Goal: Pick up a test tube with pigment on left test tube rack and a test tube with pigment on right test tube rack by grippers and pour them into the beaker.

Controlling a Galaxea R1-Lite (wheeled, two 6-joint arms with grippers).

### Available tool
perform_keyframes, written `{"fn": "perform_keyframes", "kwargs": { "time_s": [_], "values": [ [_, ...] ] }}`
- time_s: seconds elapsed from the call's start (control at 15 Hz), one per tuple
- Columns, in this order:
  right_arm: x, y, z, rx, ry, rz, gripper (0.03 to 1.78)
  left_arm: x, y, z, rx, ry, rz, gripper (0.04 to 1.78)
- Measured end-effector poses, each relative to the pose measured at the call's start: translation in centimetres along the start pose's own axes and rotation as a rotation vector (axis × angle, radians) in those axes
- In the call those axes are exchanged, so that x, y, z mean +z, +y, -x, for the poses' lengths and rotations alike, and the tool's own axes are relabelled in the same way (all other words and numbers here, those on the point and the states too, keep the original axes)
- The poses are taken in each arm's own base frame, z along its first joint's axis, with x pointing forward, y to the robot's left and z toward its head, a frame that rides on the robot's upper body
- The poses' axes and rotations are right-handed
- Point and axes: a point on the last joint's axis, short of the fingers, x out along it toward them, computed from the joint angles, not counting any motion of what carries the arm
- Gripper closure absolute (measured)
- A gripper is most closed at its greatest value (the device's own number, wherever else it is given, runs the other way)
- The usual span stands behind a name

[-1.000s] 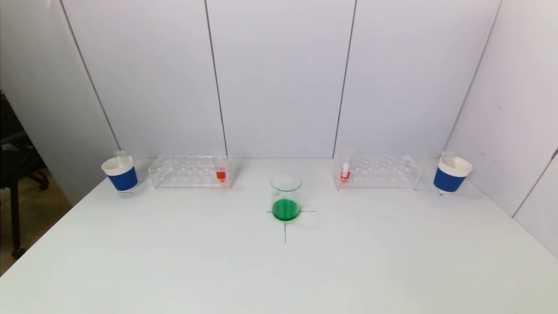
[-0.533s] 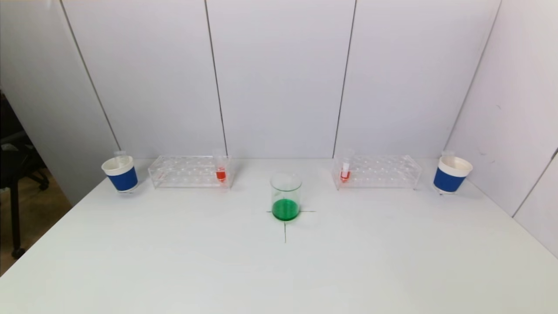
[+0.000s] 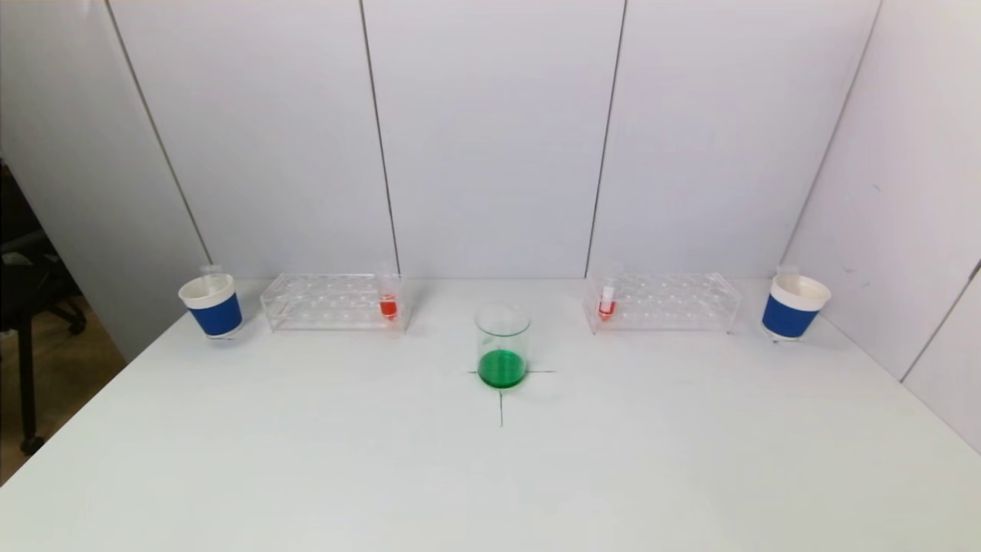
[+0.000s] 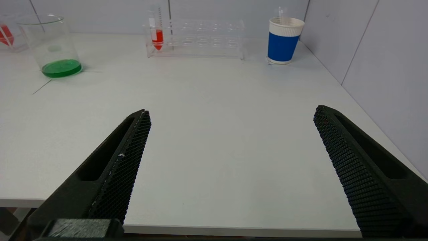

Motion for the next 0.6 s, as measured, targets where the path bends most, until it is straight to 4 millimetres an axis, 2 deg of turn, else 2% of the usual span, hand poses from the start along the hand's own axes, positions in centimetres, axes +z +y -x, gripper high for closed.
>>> {"fn": "perform_keyframes", "kwargs": {
  "time_s": [0.6],
  "values": [
    [0.00,0.00,0.00,0.000,0.000,0.000,0.04,0.00,0.00,0.00,0.000,0.000,0.000,0.06]
  ]
}}
